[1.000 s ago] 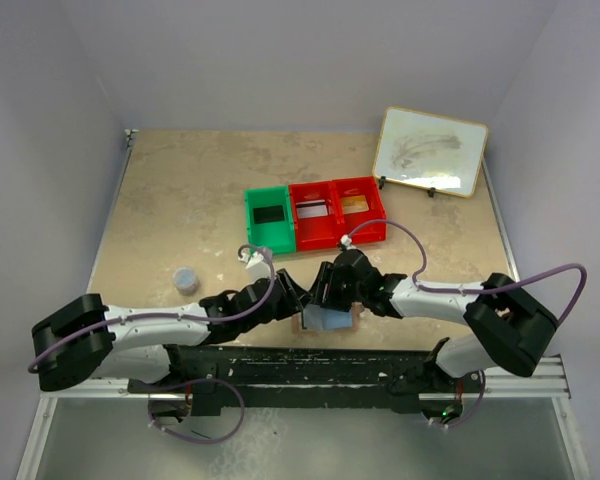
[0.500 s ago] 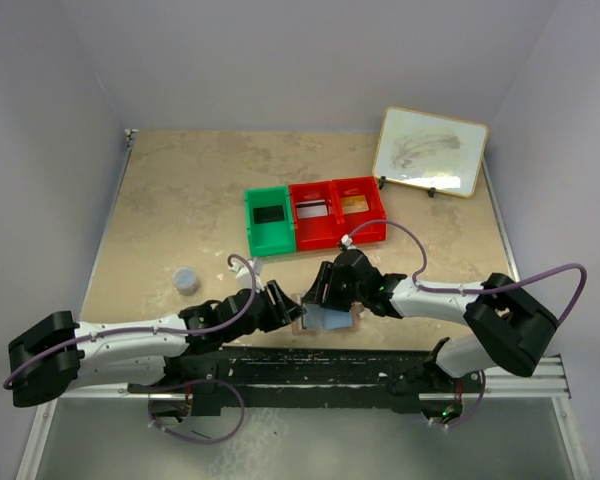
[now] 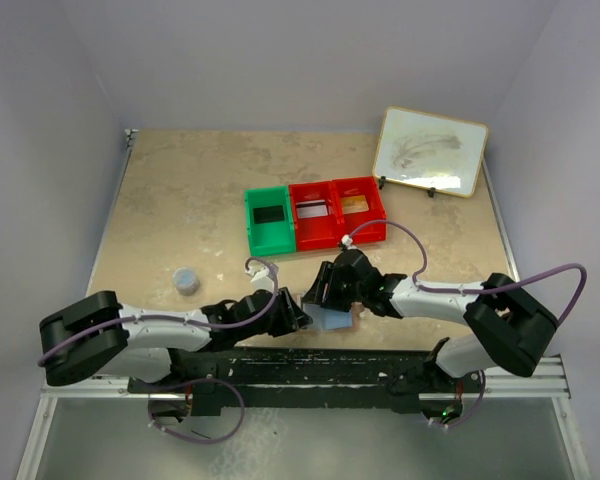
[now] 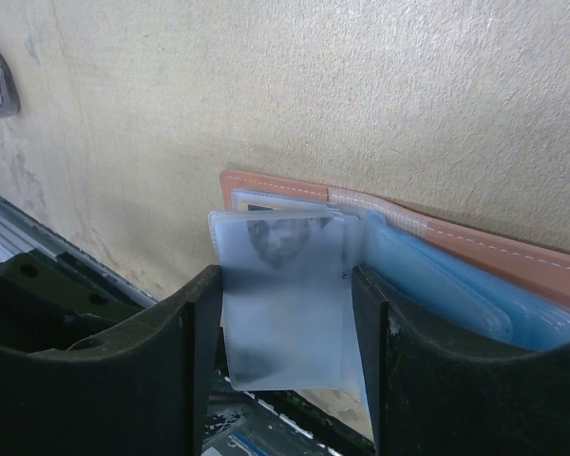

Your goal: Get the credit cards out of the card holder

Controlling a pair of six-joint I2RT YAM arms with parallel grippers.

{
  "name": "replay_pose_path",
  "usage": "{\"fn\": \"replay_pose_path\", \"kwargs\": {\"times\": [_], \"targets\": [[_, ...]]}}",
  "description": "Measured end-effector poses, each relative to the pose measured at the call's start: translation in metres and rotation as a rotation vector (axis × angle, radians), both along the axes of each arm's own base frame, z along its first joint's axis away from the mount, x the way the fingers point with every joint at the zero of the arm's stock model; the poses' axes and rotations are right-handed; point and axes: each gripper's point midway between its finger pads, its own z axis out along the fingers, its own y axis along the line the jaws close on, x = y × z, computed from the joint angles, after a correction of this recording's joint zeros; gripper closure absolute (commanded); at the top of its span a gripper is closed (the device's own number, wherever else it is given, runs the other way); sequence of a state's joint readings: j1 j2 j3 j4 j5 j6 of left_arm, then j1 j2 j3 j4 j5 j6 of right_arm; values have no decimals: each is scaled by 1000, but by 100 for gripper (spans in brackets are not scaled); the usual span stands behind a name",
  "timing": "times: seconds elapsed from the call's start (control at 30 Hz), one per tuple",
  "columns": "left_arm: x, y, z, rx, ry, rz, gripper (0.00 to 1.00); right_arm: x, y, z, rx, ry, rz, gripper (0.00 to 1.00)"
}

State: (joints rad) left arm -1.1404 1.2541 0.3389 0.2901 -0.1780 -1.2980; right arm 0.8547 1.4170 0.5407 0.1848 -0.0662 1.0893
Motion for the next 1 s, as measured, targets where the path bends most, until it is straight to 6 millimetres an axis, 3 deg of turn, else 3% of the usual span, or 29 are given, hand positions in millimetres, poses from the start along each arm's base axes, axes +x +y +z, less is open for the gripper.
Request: {"fn": "replay_pose_path", "kwargs": {"times": [0.27,0.47,0.73,1.0], "targets": [[9,-22,3,-7,-12,-14,73,0,0,1,2,-1,0,39],[9,-34,2,2,-11,-50,72,0,-4,4,-9,1,-11,28],[12,-53,9,-10,-20,-92,71,9,-32,25,-94,-45,-105,18],[16,-77,16,-32,-32,-135,68,19,-72,53,-158,-87,-259,18]]}}
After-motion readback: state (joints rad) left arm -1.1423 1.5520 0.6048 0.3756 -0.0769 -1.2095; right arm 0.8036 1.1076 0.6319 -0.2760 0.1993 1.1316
